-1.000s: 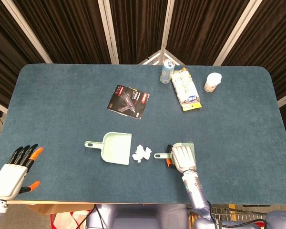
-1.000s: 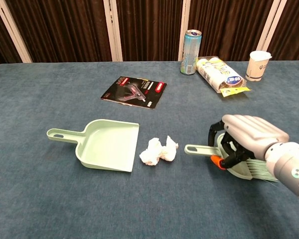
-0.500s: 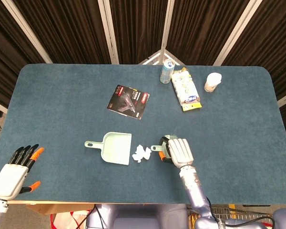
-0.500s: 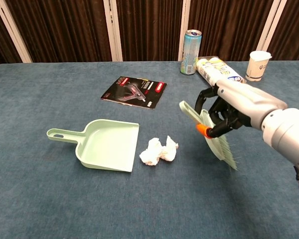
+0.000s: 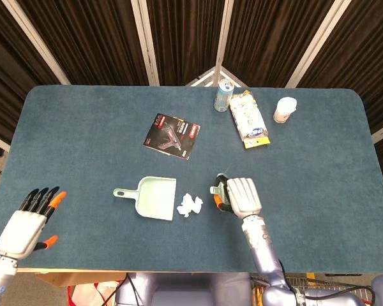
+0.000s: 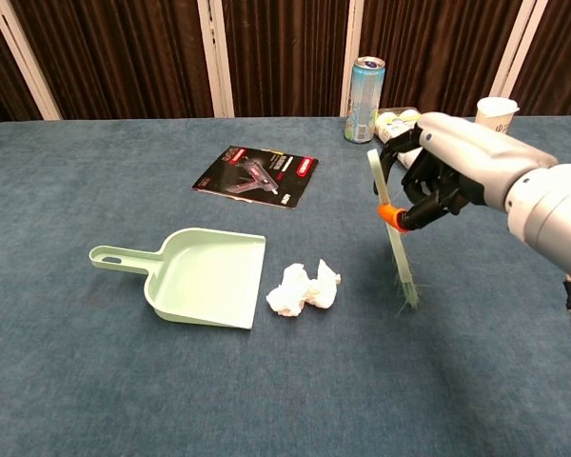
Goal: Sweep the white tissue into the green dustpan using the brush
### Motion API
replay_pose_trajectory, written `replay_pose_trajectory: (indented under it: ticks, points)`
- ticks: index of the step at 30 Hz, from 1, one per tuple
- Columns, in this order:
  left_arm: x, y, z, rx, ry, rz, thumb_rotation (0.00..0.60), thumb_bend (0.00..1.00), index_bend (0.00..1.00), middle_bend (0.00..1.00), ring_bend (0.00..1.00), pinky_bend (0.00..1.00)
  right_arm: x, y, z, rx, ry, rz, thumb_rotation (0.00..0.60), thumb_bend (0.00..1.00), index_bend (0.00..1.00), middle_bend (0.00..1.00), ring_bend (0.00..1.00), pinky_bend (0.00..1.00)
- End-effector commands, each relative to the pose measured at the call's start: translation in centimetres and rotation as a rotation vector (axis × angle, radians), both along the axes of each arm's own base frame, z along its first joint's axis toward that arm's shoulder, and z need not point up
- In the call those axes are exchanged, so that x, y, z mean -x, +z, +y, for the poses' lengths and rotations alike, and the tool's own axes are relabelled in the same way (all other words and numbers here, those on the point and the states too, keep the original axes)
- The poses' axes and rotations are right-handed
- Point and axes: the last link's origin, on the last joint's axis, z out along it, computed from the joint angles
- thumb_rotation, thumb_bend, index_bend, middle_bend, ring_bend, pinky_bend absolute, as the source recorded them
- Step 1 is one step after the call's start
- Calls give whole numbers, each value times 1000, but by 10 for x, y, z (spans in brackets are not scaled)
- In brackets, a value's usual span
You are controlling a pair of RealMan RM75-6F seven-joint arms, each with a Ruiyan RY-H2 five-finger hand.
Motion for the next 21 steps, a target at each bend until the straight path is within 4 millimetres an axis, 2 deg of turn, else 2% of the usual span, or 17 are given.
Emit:
replay_pose_trajectory:
  ticks: [1, 6, 8, 11, 14, 16, 21]
  points:
    - [-26, -2, 31, 11, -28, 31, 600, 10, 88, 63, 109, 280, -2, 4, -1, 7, -3, 2, 600, 546, 815, 851, 870, 704]
    - [-53, -14, 69, 14, -50, 99, 600, 48, 195, 316, 385, 499, -2, 8, 0, 8, -6, 12, 600, 546, 815, 851, 871, 703]
    - [-60, -19, 79, 8, -52, 129, 600, 76, 245, 493, 535, 600, -1, 8, 0, 7, -8, 14, 600, 546, 815, 852, 871, 704]
    - [-70, -33, 95, 10, -36, 153, 600, 121, 307, 684, 680, 719, 0, 9, 0, 7, -12, 10, 600, 546, 818, 853, 871, 704]
    - [-76, -44, 104, 16, -17, 172, 600, 152, 346, 828, 810, 829, 1, 10, 0, 9, -11, 12, 600, 546, 823, 856, 872, 704]
    - [-80, -53, 109, 25, 2, 185, 600, 155, 360, 874, 860, 873, 2, 11, 0, 10, -14, 10, 600, 547, 823, 857, 873, 704]
    - [-92, -77, 118, 57, 55, 198, 600, 205, 380, 913, 906, 930, 2, 13, -1, 11, -14, 8, 600, 552, 823, 857, 873, 703]
